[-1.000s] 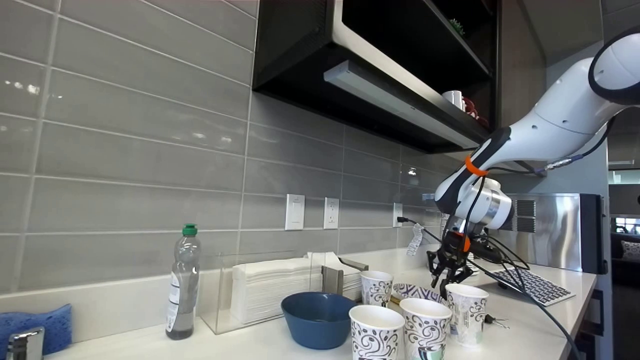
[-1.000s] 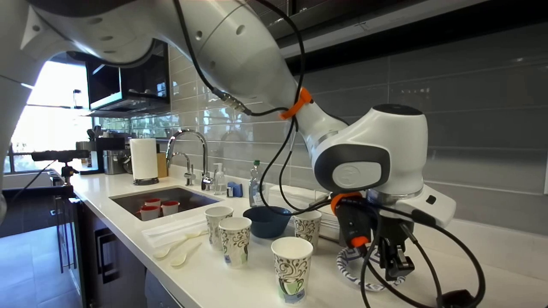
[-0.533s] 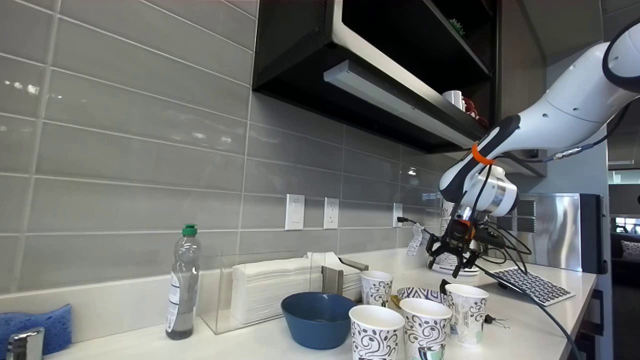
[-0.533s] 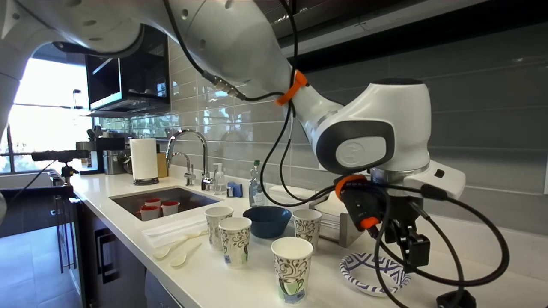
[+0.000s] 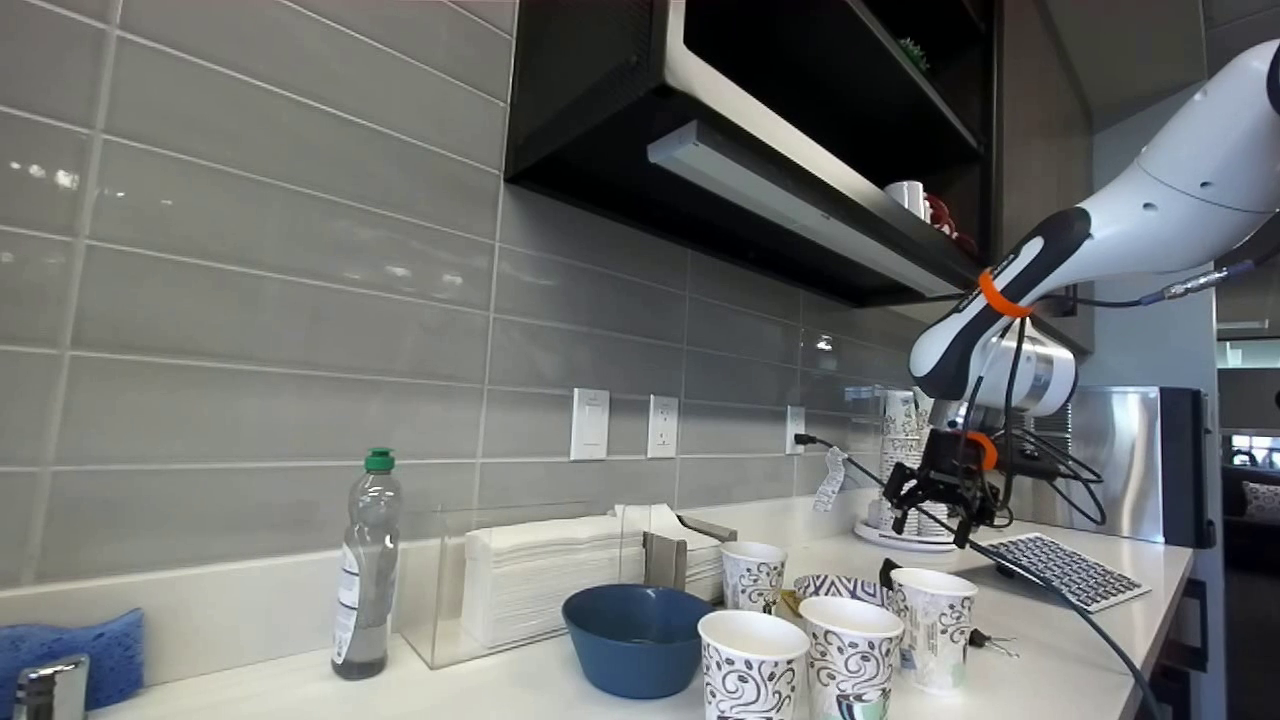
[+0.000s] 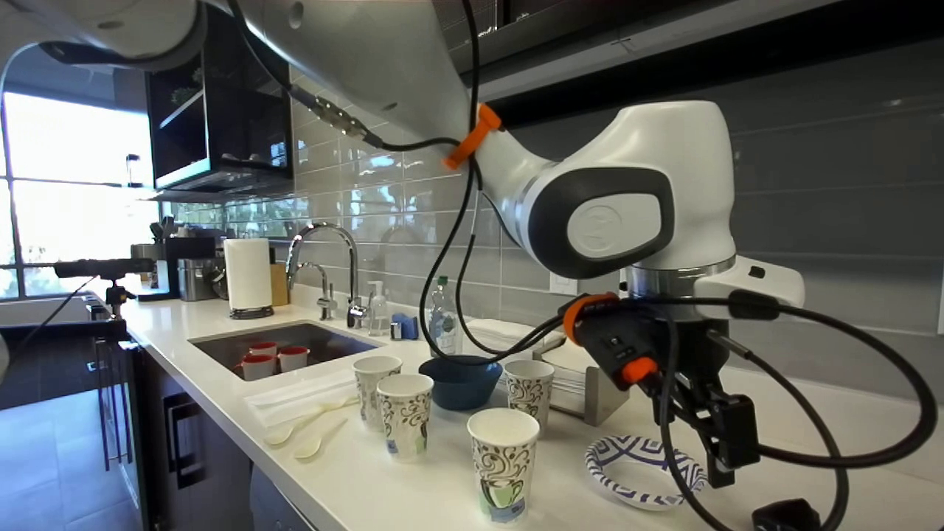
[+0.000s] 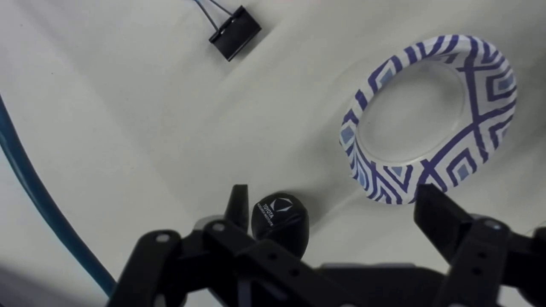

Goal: Unstack the coffee cups and bowl, then stack them back up using the coffee cup on the far right.

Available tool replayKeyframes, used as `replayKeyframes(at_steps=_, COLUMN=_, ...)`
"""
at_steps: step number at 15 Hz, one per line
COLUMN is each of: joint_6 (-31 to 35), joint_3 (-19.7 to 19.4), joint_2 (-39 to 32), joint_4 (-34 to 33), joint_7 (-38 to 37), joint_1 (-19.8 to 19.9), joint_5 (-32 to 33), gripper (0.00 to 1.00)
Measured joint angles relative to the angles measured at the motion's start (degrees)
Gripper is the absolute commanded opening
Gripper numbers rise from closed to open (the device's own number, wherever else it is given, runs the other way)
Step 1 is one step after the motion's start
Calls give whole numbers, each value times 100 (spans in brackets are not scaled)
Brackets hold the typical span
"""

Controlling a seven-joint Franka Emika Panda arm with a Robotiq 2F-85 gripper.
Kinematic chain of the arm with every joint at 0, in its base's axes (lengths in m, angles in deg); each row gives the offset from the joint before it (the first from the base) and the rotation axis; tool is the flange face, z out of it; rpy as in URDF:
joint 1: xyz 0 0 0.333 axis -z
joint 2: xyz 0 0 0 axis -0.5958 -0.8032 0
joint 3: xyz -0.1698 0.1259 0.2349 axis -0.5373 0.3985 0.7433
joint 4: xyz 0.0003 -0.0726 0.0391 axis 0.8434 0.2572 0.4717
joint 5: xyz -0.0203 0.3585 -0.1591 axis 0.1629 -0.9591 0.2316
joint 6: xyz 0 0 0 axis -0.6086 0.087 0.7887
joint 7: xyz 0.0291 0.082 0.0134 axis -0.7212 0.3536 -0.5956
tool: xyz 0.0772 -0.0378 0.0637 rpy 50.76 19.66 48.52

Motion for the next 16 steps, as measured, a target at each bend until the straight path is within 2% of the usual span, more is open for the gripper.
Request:
replayKeyframes(at_steps=6, joint_6=-133, joint_3=0, joint_2=-14, joint_4=-1, joint_7=194, joint_1=1, joint_5=6, gripper=100)
replayKeyframes(at_steps=16, joint_6=-2056, joint_3=-92, joint_2=601, joint_4=186, joint_7=1912, joint_1=28, joint_5=105, gripper=100)
